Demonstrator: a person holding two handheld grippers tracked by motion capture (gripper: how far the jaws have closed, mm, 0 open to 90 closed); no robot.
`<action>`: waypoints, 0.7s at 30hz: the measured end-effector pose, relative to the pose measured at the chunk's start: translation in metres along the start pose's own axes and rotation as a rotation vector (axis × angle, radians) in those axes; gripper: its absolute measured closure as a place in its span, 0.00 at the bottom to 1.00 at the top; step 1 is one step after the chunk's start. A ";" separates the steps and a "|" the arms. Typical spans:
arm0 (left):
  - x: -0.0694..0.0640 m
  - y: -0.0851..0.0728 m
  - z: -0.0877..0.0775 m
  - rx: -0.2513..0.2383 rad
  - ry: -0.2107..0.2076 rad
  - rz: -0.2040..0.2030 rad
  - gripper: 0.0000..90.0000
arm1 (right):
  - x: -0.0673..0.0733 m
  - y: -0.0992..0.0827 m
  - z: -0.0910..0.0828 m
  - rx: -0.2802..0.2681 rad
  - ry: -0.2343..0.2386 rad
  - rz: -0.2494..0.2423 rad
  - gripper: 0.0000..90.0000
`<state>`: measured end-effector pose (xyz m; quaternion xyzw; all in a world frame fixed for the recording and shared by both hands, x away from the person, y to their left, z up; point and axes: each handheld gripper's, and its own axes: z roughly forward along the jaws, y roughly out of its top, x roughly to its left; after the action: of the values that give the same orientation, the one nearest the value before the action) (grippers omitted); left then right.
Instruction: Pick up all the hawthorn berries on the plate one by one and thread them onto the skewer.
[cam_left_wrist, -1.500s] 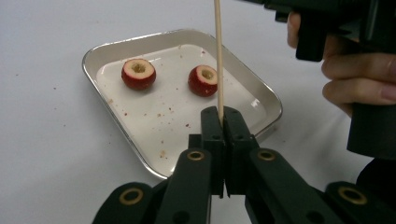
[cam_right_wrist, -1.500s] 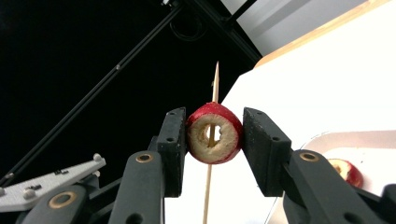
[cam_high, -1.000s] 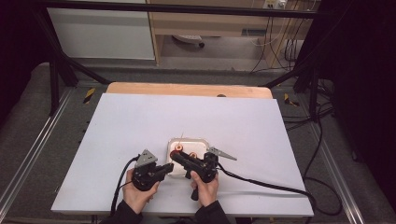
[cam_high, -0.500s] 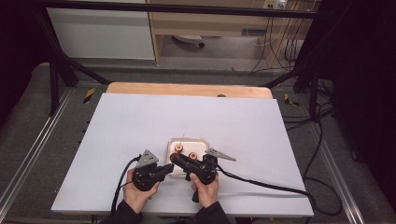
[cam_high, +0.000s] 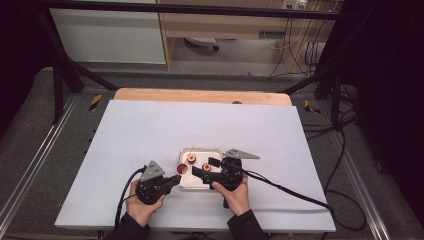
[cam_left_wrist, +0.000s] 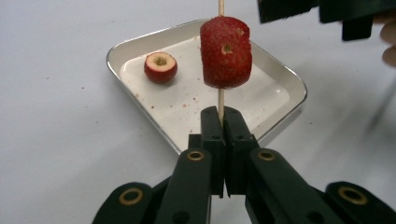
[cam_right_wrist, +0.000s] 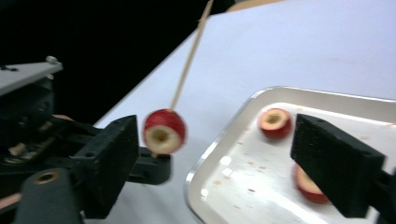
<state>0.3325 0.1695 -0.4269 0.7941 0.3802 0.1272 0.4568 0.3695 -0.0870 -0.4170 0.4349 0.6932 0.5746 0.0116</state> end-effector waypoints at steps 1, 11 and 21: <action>0.001 0.000 -0.001 0.003 0.001 0.004 0.98 | -0.002 0.003 -0.002 0.018 -0.010 -0.019 0.14; 0.008 -0.004 -0.006 0.030 0.009 0.024 0.98 | -0.017 0.025 -0.008 0.305 -0.144 -0.241 0.09; 0.014 -0.006 -0.009 0.041 0.017 0.031 0.98 | -0.015 0.046 0.010 0.534 -0.196 -0.381 0.16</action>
<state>0.3337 0.1869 -0.4291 0.8078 0.3744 0.1331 0.4353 0.4106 -0.0899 -0.3906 0.3386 0.8836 0.3156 0.0709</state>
